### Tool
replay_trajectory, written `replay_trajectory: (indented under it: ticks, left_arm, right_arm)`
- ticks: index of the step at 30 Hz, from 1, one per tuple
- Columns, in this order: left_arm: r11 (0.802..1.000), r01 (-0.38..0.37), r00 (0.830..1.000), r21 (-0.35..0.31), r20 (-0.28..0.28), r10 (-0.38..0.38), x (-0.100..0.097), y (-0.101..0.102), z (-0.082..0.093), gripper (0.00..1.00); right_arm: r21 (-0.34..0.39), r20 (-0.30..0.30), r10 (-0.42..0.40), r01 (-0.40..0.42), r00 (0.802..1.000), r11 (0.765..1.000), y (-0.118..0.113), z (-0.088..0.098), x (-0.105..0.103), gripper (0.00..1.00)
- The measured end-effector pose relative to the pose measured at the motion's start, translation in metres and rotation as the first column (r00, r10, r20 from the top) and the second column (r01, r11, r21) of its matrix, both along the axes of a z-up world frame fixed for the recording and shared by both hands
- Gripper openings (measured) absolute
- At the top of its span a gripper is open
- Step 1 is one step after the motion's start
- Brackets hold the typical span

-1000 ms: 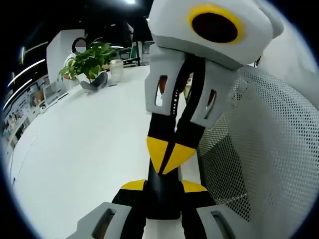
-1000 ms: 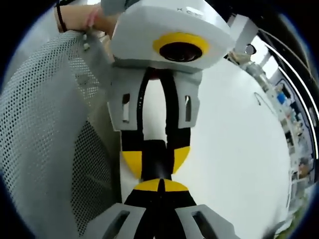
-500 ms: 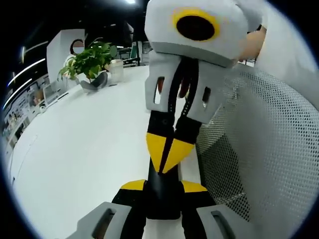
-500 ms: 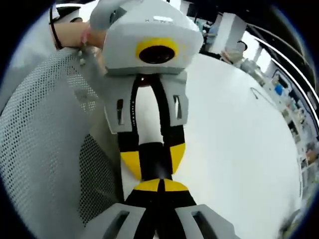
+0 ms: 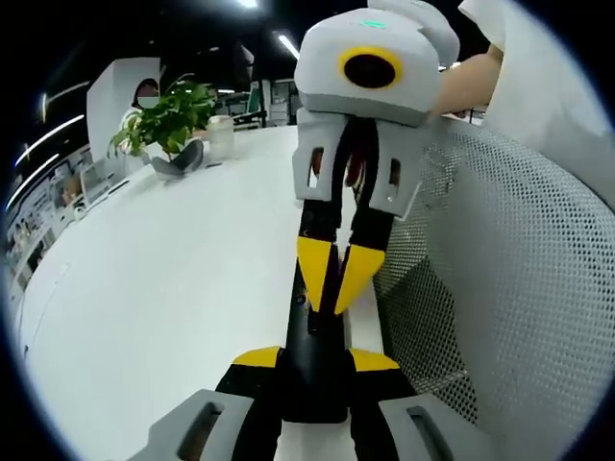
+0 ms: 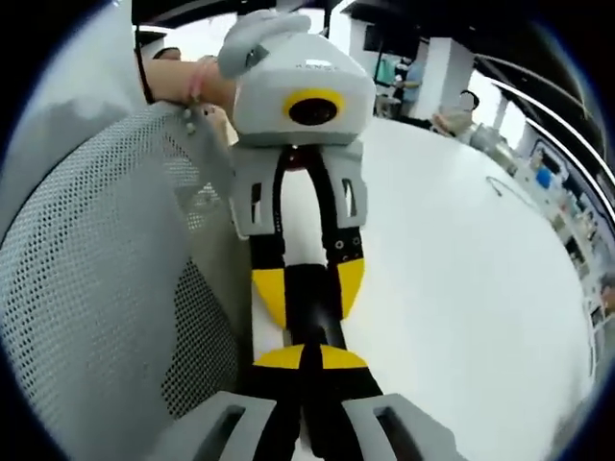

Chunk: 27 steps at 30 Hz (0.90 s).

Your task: Press the specified remote control buttons in sequence, fully releasing each button before pressing the next.

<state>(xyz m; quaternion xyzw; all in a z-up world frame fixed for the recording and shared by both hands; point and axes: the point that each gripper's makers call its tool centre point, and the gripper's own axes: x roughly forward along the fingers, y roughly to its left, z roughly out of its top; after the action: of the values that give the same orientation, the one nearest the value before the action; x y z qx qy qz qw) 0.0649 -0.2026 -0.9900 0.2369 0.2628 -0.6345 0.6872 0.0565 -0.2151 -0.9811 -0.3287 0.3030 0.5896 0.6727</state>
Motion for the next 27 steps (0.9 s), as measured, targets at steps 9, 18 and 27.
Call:
replay_trajectory:
  ticks: [9,18,27]
  left_arm:
    - [1.0,-0.019,1.0,0.008,-0.012,0.02,0.0,0.001,0.0,0.25]
    - [0.999,-0.037,0.999,0.039,-0.015,0.038,0.0,0.001,-0.001,0.25]
    - [0.998,-0.047,0.999,0.043,-0.016,0.048,0.001,0.001,-0.001,0.25]
  right_arm:
    - [-0.001,-0.018,-0.018,0.018,1.0,1.0,-0.009,0.0,0.001,0.06]
    - [0.05,-0.066,-0.078,0.082,0.995,0.995,-0.021,0.0,0.006,0.14]
    - [0.053,-0.065,-0.008,0.012,0.998,0.999,-0.019,-0.002,0.006,0.17]
